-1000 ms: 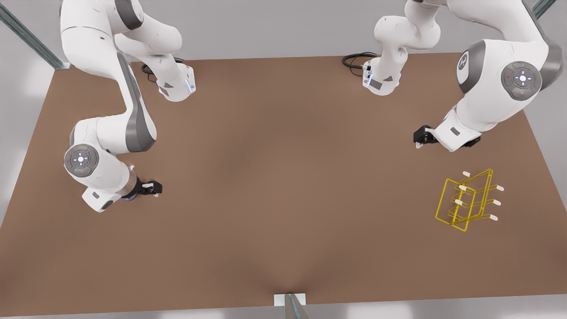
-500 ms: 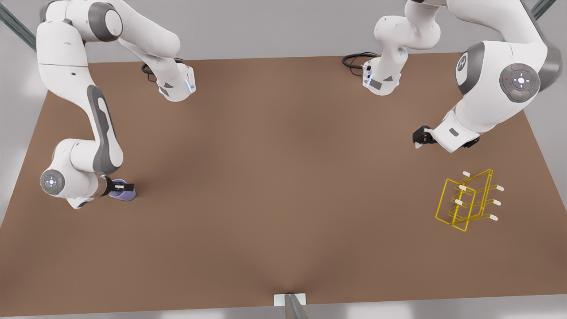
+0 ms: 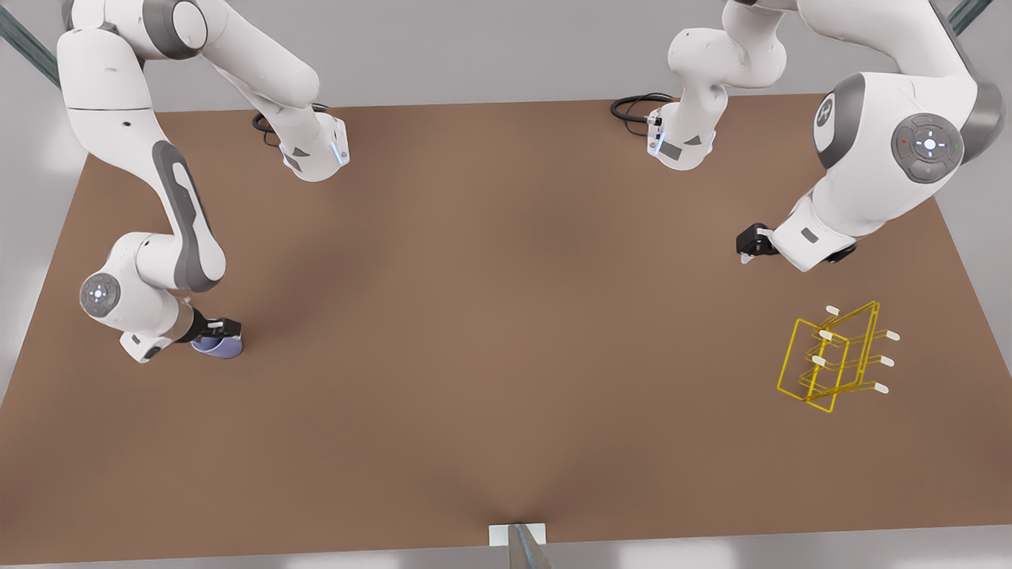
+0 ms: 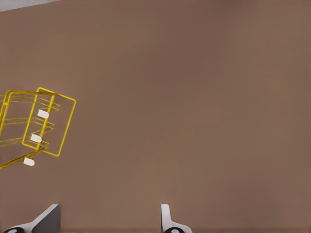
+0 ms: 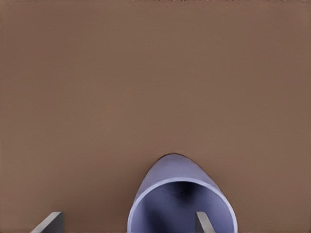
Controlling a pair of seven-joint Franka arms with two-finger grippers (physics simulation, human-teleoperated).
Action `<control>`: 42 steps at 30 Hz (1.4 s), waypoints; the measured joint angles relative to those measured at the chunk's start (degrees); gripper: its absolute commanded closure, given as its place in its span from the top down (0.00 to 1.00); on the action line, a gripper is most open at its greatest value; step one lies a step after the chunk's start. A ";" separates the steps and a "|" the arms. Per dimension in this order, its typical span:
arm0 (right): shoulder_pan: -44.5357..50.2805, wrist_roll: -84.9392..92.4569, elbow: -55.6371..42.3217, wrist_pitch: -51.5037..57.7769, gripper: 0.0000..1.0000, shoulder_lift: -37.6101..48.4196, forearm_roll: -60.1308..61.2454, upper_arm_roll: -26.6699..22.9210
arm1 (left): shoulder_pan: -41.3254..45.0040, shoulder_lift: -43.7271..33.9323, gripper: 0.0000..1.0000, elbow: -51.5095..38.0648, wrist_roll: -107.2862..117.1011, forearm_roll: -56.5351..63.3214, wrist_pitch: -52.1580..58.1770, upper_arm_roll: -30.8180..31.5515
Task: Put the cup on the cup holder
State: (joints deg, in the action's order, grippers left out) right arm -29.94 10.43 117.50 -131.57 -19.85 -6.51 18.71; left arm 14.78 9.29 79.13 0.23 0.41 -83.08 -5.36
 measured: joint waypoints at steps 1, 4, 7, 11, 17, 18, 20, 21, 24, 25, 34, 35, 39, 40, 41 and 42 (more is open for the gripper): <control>-0.07 0.35 0.18 -0.29 1.00 -0.06 -0.10 0.00 | 0.00 0.00 1.00 0.01 0.00 0.00 0.01 0.00; -0.53 1.29 2.08 -1.23 1.00 -0.14 -0.35 0.00 | -0.01 0.00 1.00 0.06 -0.01 0.00 0.06 0.01; -0.86 2.06 4.28 -3.02 1.00 -0.16 -0.79 -0.02 | -0.02 0.00 1.00 0.04 -0.02 0.00 0.17 0.01; -1.00 2.86 4.97 -5.10 1.00 -0.15 -1.35 -0.07 | -0.02 -0.02 1.00 0.02 -0.02 0.02 0.36 0.01; -0.65 3.64 5.07 -7.57 1.00 -1.82 -1.91 -0.08 | 0.07 -0.08 1.00 0.00 -0.03 0.05 0.67 0.01; -0.66 3.74 5.06 -7.94 1.00 -2.34 -1.96 -0.08 | 0.08 -0.08 1.00 0.00 -0.03 0.05 0.70 0.01; -0.72 4.04 5.05 -8.50 0.74 -2.80 -1.90 -0.09 | 0.06 -0.09 1.00 0.00 -0.03 0.06 0.81 0.06; -0.73 4.23 5.05 -8.72 0.67 -2.88 -1.83 -0.08 | 0.07 -0.09 1.00 0.00 -0.02 0.07 0.86 0.08; -0.77 4.49 5.00 -9.19 0.52 -2.94 -1.93 -0.09 | 0.08 -0.09 1.00 0.00 -0.01 0.08 0.97 0.17; -0.80 4.55 4.98 -9.29 0.44 -2.92 -1.97 -0.09 | 0.09 -0.09 1.00 0.00 -0.01 0.08 1.00 0.18; -0.83 5.62 2.53 -7.26 0.21 -2.53 -6.91 0.46 | 0.07 -0.09 1.00 0.00 -0.02 0.09 1.11 0.18; -0.88 5.71 0.42 -5.75 0.21 -2.21 -7.19 1.77 | 0.07 -0.09 1.00 0.00 -0.02 0.09 1.12 0.18; -0.25 5.24 -9.53 3.41 0.21 -1.75 -4.87 6.60 | 0.09 -0.09 1.00 0.00 -0.01 0.09 1.13 0.19; 0.28 4.91 -11.79 6.08 0.21 -1.85 -3.18 7.55 | 0.10 -0.09 1.00 0.00 0.00 0.09 1.13 0.21; 1.19 4.55 -13.01 8.40 0.21 -1.96 -1.11 8.11 | 0.13 -0.09 1.00 0.00 0.00 0.09 1.13 0.22; 2.30 4.21 -13.73 10.39 0.21 -2.07 1.09 8.42 | 0.16 -0.09 1.00 0.00 0.00 0.09 1.13 0.22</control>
State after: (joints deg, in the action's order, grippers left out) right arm -27.63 14.65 103.76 -121.18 -21.92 -5.42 27.12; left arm 14.94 9.20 79.13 0.23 0.50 -81.95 -5.14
